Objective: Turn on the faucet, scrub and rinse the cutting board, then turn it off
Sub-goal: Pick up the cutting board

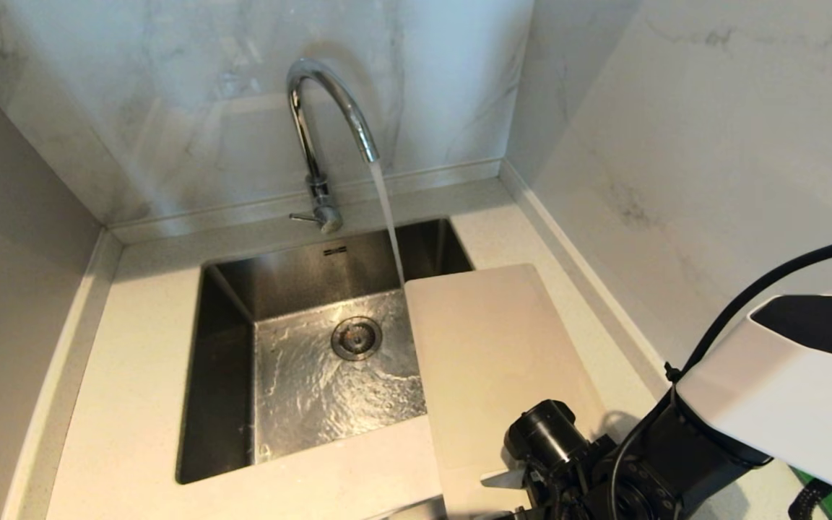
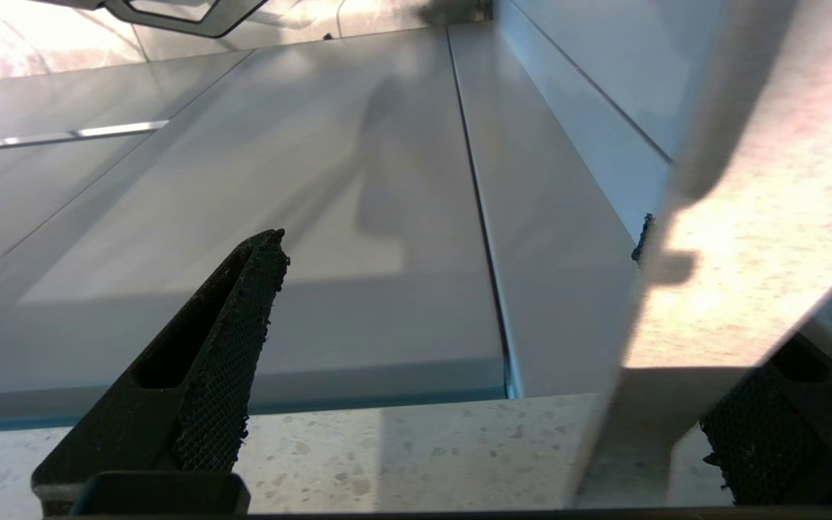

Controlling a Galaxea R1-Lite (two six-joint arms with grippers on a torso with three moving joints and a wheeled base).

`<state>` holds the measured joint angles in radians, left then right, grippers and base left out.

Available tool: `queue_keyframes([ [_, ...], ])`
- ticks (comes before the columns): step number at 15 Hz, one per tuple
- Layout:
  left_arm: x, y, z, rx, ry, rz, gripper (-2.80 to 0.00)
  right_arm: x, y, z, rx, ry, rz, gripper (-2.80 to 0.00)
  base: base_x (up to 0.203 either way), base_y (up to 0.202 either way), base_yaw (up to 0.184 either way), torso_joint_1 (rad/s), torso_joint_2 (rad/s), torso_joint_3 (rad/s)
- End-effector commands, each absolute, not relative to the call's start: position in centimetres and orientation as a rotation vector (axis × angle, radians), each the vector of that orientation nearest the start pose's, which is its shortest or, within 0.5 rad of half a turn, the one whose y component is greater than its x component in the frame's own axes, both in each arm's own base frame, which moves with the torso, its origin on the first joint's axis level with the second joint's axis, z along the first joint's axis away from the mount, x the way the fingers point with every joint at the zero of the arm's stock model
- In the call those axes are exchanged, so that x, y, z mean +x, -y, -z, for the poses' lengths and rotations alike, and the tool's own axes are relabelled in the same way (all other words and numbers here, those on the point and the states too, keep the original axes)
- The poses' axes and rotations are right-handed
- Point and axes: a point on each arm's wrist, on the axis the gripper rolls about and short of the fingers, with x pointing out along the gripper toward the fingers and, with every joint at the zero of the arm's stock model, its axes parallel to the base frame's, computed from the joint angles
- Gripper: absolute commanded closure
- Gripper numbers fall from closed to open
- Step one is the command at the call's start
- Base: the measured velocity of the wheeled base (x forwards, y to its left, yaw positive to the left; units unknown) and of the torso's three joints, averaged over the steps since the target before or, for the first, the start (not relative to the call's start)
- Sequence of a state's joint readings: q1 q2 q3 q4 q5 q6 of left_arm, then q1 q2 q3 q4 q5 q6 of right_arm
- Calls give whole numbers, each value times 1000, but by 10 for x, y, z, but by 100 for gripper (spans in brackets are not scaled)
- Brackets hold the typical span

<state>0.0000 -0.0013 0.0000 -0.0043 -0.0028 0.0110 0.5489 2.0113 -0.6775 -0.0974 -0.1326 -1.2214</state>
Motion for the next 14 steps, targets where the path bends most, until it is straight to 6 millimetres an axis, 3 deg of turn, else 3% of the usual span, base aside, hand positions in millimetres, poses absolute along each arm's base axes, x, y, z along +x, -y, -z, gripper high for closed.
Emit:
queue_keyframes([
  [1,-23,0,-75,11,5,3,0,236,-142,-21,-1481,-835,-1069,-280,0,0,0,0,0,0],
  [14,-23,0,-75,11,5,3,0,224,-142,-11,-1515,-793,-1028,-280,0,0,0,0,0,0],
])
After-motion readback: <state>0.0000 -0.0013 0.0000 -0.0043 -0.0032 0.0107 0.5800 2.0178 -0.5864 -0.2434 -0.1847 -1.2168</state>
